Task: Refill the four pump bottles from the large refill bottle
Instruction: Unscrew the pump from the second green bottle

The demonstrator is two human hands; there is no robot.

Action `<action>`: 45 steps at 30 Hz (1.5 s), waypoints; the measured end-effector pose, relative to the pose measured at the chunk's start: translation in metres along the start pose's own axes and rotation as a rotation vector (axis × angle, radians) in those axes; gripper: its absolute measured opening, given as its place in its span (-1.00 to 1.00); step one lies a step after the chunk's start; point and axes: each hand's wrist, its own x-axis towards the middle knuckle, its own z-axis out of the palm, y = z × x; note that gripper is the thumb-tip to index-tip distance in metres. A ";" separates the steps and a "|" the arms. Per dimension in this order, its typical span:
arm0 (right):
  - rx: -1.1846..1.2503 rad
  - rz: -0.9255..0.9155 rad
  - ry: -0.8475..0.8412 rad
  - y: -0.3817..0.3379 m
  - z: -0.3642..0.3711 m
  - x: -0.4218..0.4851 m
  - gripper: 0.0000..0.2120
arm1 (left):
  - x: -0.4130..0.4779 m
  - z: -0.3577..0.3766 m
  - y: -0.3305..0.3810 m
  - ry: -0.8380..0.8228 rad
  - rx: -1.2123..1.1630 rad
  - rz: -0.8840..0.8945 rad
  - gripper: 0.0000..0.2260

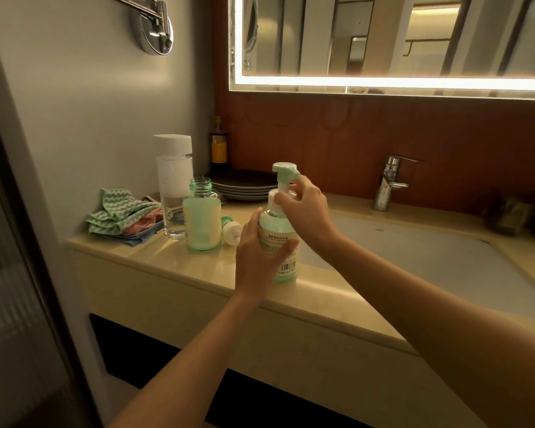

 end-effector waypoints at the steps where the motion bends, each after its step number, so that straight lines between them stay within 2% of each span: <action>1: 0.025 -0.003 -0.018 -0.001 -0.001 -0.001 -0.56 | 0.000 0.000 0.000 0.002 0.001 0.001 -0.32; 4: 0.018 -0.001 -0.040 0.000 0.001 0.000 -0.54 | 0.000 0.000 0.000 -0.001 -0.002 0.011 -0.32; 8: -0.134 0.022 0.034 0.005 0.006 0.003 -0.37 | 0.000 0.000 -0.002 -0.007 0.007 0.007 -0.29; 11: -0.143 0.023 0.054 0.005 0.006 0.003 -0.44 | 0.000 0.000 -0.001 -0.005 0.003 -0.001 -0.29; 17: -0.002 0.011 -0.027 -0.002 0.003 -0.002 -0.65 | -0.001 0.000 0.002 0.001 0.011 0.014 -0.31; 23: -0.082 0.041 0.042 0.006 0.005 0.001 -0.38 | -0.001 -0.001 0.001 -0.008 0.000 0.013 -0.30; 30: 0.057 0.030 -0.002 0.003 0.005 -0.002 -0.54 | 0.000 0.000 0.002 0.001 0.009 0.006 -0.30; 34: 0.060 0.020 -0.038 0.005 0.007 -0.005 -0.43 | -0.001 0.000 0.003 0.011 0.020 0.019 -0.29; 38: -0.031 0.005 0.027 0.007 0.005 -0.005 -0.35 | -0.001 0.000 0.002 0.003 0.019 0.021 -0.28; 42: -0.080 0.016 0.073 0.007 0.002 -0.004 -0.36 | -0.001 0.000 0.000 0.008 0.026 0.019 -0.28; 45: -0.004 0.041 0.040 0.006 -0.001 -0.004 -0.43 | 0.000 0.001 -0.002 0.007 0.020 0.013 -0.29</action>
